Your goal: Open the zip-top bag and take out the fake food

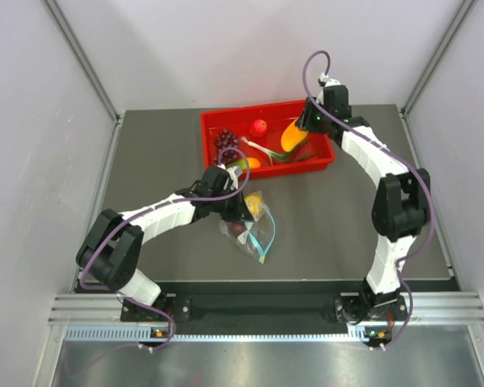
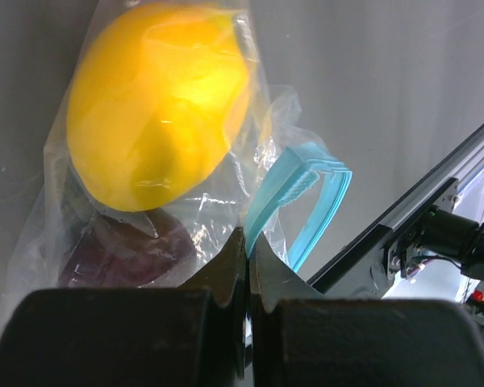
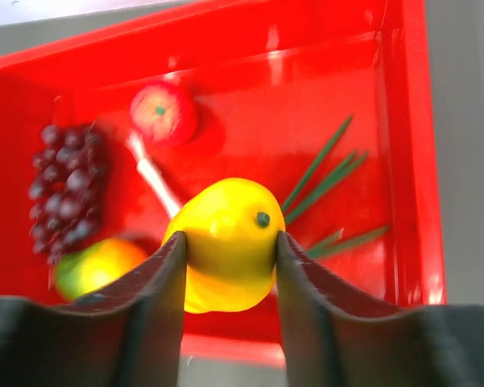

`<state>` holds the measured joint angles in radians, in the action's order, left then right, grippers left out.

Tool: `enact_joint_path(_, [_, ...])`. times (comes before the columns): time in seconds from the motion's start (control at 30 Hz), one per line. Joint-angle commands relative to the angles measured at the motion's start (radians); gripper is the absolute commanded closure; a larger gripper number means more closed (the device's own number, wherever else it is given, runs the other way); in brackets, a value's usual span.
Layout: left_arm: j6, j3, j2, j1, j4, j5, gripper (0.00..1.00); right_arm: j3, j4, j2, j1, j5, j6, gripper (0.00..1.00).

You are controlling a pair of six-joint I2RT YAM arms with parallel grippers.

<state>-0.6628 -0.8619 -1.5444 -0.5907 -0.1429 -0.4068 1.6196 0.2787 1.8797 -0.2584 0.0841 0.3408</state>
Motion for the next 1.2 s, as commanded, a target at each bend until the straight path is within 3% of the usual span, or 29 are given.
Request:
enact_joint_path(0.0, [0.003,-0.055,0.055,-0.006,-0.021,-0.007,1.00,0.147,-0.026,0.071,0.004,-0.047,-0.026,0.57])
enact_joint_path(0.1, [0.000,-0.063,0.064,-0.009,-0.032,-0.003,1.00,0.209,-0.021,0.107,0.005,-0.056,-0.039,0.32])
enact_joint_path(0.23, [-0.012,-0.063,0.072,-0.009,-0.040,-0.003,1.00,0.218,-0.021,0.099,0.008,-0.055,-0.059,0.17])
enact_joint_path(0.43, [-0.041,-0.094,0.079,-0.012,-0.047,-0.006,1.00,0.056,-0.053,-0.080,0.005,0.054,-0.085,0.16])
enact_joint_path(0.63, [-0.072,-0.150,0.041,-0.011,-0.049,-0.003,1.00,-0.214,0.011,-0.332,-0.007,0.374,-0.108,0.17])
enact_joint_path(0.77, [-0.086,-0.181,-0.011,-0.012,-0.038,-0.009,1.00,-0.416,0.049,-0.482,-0.019,0.697,-0.128,0.19])
enact_joint_path(0.93, [-0.092,-0.218,-0.051,-0.012,-0.035,-0.017,1.00,-0.520,0.141,-0.560,-0.070,0.940,-0.175,0.21])
enact_joint_path(1.17, [-0.098,-0.250,-0.091,-0.012,-0.030,-0.030,1.00,-0.507,0.307,-0.458,-0.182,1.010,-0.311,0.30])
